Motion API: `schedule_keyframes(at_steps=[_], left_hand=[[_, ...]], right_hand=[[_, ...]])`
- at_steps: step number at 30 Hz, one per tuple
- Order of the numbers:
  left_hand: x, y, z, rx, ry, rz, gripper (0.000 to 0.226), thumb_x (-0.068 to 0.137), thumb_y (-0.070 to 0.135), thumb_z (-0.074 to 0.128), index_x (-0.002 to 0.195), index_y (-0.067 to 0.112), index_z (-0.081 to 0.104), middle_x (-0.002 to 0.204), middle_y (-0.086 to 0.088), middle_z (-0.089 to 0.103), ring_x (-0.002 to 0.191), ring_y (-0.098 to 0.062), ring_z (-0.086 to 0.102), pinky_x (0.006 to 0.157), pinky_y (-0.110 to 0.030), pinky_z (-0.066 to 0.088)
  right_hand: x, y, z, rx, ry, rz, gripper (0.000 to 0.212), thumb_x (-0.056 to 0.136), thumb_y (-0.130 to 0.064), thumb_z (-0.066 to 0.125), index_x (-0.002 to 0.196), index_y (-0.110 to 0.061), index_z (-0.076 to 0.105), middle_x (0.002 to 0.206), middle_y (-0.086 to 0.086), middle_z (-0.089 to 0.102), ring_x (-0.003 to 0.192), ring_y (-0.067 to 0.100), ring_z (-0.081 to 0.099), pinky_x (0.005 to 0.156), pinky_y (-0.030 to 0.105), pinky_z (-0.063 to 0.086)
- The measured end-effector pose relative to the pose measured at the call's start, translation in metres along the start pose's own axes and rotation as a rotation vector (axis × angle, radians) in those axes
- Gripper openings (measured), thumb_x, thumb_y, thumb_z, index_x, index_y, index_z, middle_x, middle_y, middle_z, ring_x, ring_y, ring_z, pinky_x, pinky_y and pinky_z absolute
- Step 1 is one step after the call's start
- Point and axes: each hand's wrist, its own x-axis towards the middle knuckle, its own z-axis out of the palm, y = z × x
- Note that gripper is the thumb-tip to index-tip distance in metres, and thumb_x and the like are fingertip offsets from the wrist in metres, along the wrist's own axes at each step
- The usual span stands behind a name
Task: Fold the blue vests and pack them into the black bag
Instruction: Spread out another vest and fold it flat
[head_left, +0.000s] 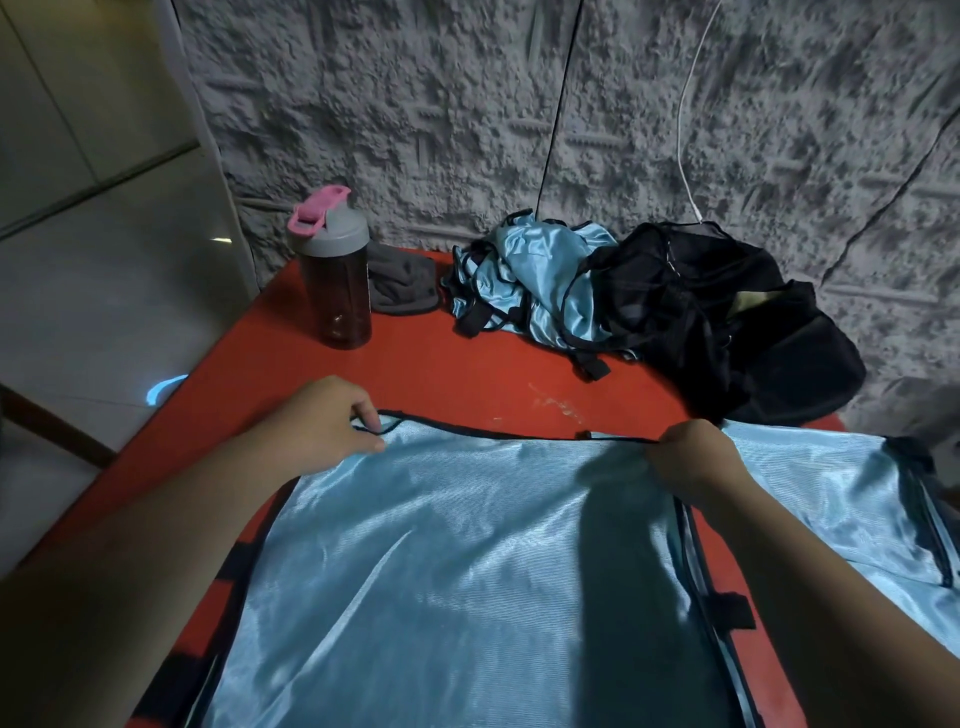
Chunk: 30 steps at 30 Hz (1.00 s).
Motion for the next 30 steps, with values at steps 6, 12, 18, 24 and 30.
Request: schedule_keyframes(at_steps=[6, 12, 18, 24, 30], left_hand=[[-0.001, 0.005, -0.008, -0.017, 0.111, -0.130, 0.023, 0.071, 0.024, 0.091, 0.066, 0.013, 0.071, 0.060, -0.001, 0.064, 0.040, -0.006, 0.053, 0.042, -0.021, 0.038], [-0.004, 0.001, -0.011, 0.002, 0.207, -0.151, 0.028, 0.071, 0.031, 0.092, 0.066, 0.013, 0.071, 0.067, 0.000, 0.067, 0.065, -0.015, 0.063, 0.057, -0.026, 0.045], [0.003, -0.005, -0.008, -0.073, 0.258, -0.131, 0.016, 0.077, 0.017, 0.086, 0.068, 0.018, 0.072, 0.066, 0.005, 0.068, 0.064, -0.011, 0.062, 0.057, -0.023, 0.042], [0.009, -0.018, 0.004, -0.133, 0.302, -0.176, 0.019, 0.082, 0.006, 0.078, 0.082, 0.018, 0.063, 0.074, -0.001, 0.064, 0.069, -0.020, 0.062, 0.059, -0.028, 0.042], [0.013, -0.033, 0.017, -0.062, 0.357, -0.224, 0.028, 0.080, 0.017, 0.083, 0.080, 0.012, 0.055, 0.069, -0.006, 0.059, 0.063, -0.022, 0.056, 0.056, -0.031, 0.037]], right_hand=[[-0.001, 0.000, -0.003, 0.045, 0.025, 0.035, 0.012, 0.080, -0.001, 0.058, 0.077, 0.008, 0.066, 0.074, 0.022, 0.066, 0.068, 0.035, 0.060, 0.063, 0.034, 0.046], [0.001, -0.001, -0.004, 0.069, 0.087, -0.011, 0.023, 0.074, 0.005, 0.058, 0.053, -0.002, 0.054, 0.054, 0.013, 0.050, 0.054, 0.029, 0.044, 0.049, 0.029, 0.032], [0.005, 0.000, -0.002, 0.204, 0.135, -0.075, 0.026, 0.078, 0.002, 0.065, 0.066, -0.020, 0.070, 0.062, -0.003, 0.063, 0.064, 0.020, 0.056, 0.055, 0.026, 0.038], [0.009, -0.002, 0.007, 0.264, 0.173, -0.101, 0.024, 0.080, 0.001, 0.071, 0.094, -0.018, 0.076, 0.084, -0.003, 0.069, 0.092, 0.026, 0.067, 0.077, 0.027, 0.042], [0.006, -0.001, 0.018, 0.158, 0.250, -0.148, 0.022, 0.083, -0.006, 0.072, 0.104, -0.009, 0.075, 0.101, 0.013, 0.075, 0.098, 0.033, 0.066, 0.080, 0.031, 0.043]])
